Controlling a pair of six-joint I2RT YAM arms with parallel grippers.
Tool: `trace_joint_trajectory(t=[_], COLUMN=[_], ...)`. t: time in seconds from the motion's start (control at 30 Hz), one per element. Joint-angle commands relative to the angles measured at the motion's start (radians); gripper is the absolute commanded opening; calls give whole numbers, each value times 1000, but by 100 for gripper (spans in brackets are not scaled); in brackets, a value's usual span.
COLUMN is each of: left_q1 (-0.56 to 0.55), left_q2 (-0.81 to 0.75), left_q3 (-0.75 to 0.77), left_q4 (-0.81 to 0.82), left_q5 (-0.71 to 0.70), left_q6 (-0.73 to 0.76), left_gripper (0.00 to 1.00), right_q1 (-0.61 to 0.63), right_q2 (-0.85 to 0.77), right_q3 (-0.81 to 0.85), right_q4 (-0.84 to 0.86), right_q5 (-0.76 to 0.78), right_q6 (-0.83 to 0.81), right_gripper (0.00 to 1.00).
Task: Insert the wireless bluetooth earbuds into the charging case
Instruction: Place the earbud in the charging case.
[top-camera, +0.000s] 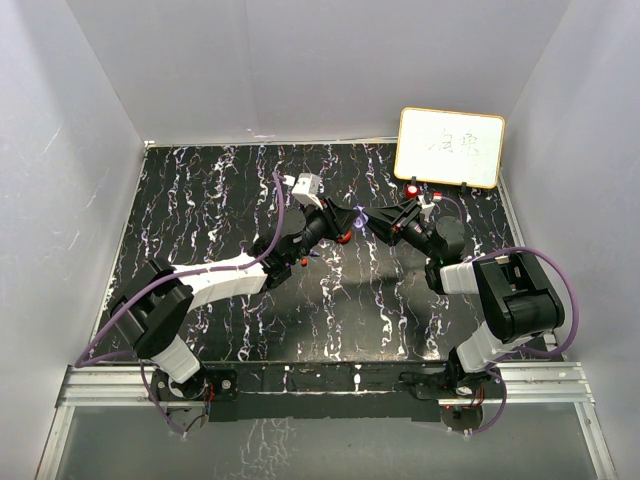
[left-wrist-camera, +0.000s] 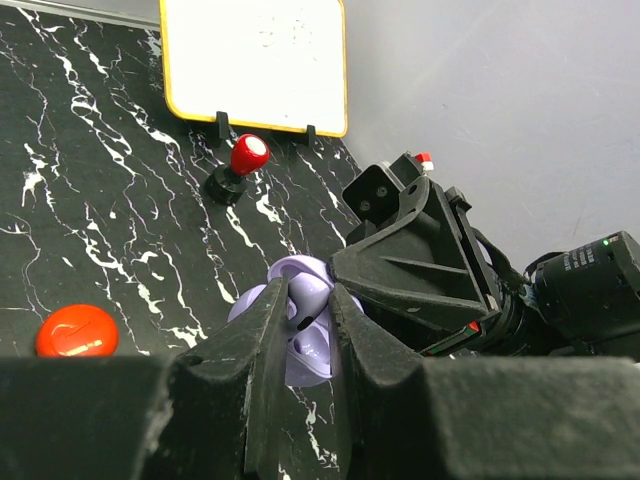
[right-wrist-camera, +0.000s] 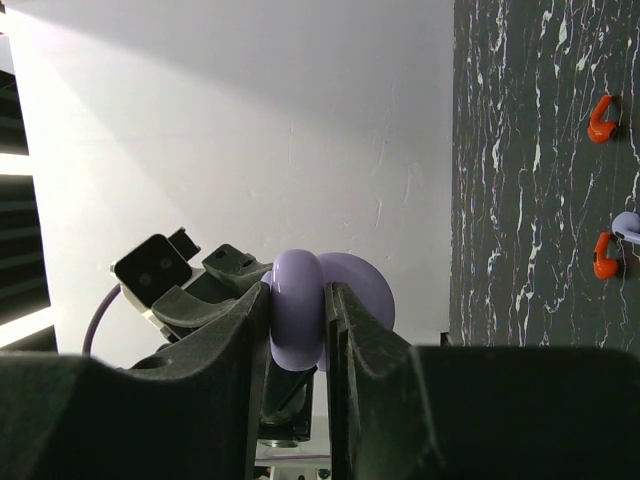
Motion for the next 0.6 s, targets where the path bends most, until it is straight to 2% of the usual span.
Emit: trace_joint_trajectory(t=[0.0, 0.37, 0.57], left_q1=[0, 1, 2], left_q2=[-3, -4, -6], left_q3=[45, 48, 48], left_q4=[6, -4, -8], left_q5=[14, 14, 14], left_q6=[18, 21, 22], left_gripper=[13, 25, 29], right_q1=[1, 2, 0], right_q2=[-24, -19, -18], right_q3=[33, 31, 31], right_q4=[76, 83, 86], right_q5=[11, 11, 11], right_q6=[8, 11, 13], right_gripper=[0, 0, 0])
